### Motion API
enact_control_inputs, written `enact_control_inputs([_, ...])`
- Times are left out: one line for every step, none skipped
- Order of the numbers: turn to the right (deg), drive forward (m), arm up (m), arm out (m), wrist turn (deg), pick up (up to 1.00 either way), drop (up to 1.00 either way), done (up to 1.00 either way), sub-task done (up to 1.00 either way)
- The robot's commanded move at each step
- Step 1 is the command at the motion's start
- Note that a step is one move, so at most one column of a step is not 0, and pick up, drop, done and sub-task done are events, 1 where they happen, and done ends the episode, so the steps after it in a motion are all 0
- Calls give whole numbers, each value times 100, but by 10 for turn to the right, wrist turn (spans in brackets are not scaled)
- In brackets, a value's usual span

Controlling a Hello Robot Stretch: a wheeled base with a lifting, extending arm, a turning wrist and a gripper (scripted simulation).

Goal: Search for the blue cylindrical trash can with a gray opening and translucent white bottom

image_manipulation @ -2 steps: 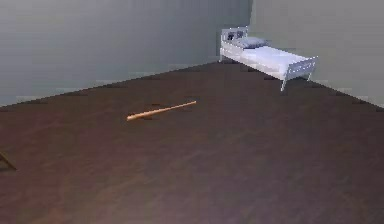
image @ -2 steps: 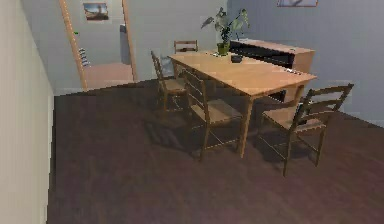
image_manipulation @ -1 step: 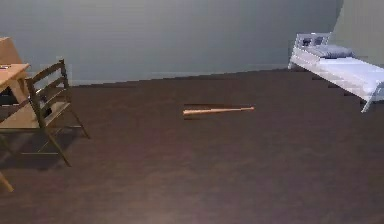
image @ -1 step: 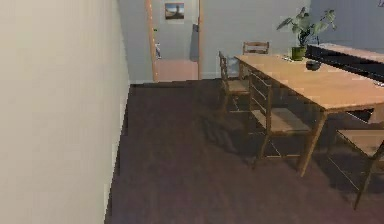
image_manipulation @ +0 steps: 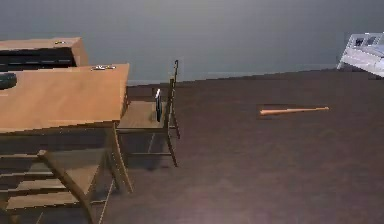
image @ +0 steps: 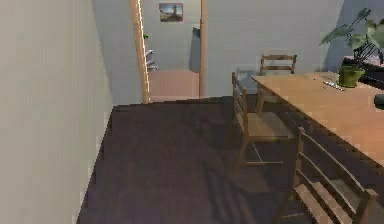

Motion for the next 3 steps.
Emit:
enact_control_inputs([0,100,0,0,0,0,0,0,0])
enact_control_inputs([0,100,0,0,0,0,0,0,0])
enact_control_inputs([0,100,0,0,0,0,0,0,0])
